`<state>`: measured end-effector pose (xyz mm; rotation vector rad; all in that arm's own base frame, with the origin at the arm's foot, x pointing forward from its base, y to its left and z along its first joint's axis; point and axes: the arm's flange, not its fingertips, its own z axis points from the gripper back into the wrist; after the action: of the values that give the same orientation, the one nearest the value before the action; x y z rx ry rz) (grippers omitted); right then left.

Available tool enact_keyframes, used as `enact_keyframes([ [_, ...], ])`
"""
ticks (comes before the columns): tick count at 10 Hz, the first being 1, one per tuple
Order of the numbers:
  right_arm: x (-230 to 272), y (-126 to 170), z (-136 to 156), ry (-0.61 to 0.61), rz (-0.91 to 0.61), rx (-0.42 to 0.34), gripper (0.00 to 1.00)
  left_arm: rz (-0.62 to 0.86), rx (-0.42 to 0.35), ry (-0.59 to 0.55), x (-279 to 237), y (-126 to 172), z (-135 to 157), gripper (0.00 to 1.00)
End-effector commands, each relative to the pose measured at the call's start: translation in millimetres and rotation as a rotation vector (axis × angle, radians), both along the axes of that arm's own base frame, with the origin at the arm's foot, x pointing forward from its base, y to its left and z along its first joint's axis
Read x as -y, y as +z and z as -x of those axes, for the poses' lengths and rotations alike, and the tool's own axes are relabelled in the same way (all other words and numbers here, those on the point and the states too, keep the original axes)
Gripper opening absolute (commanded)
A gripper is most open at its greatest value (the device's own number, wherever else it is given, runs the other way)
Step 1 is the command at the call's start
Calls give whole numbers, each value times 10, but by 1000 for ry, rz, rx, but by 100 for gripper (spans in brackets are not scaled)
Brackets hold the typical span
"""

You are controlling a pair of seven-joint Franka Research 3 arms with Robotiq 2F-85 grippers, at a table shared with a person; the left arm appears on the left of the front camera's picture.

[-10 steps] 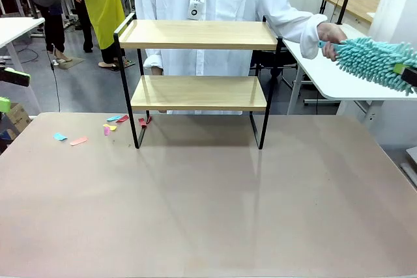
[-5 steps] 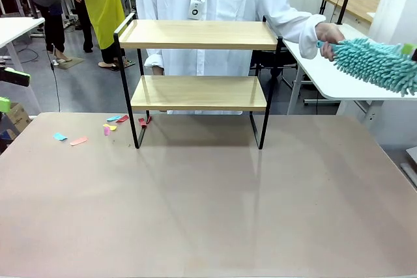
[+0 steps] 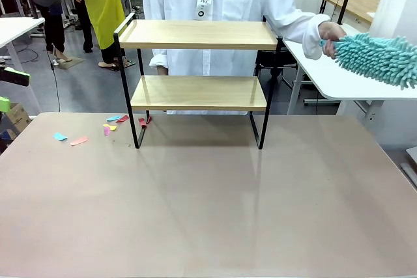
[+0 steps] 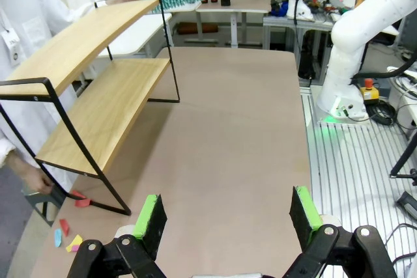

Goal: Clean the shelf.
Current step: Hand the Duster back to the human.

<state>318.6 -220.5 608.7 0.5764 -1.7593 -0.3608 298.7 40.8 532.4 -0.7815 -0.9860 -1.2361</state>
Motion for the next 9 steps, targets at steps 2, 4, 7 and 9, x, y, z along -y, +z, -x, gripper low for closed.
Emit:
enact_keyframes([
  [2, 279, -38, -72, -6, -114, 40, 100, 24, 25, -8, 20, 1, -16, 100],
  [4, 169, 29, 46, -30, -51, 23, 100, 24, 25, -8, 20, 1, -16, 100],
  [7, 169, 29, 46, -30, -51, 23, 100, 24, 25, -8, 20, 1, -16, 100],
  [9, 169, 29, 46, -30, -51, 23, 100, 24, 25, -8, 20, 1, -16, 100],
])
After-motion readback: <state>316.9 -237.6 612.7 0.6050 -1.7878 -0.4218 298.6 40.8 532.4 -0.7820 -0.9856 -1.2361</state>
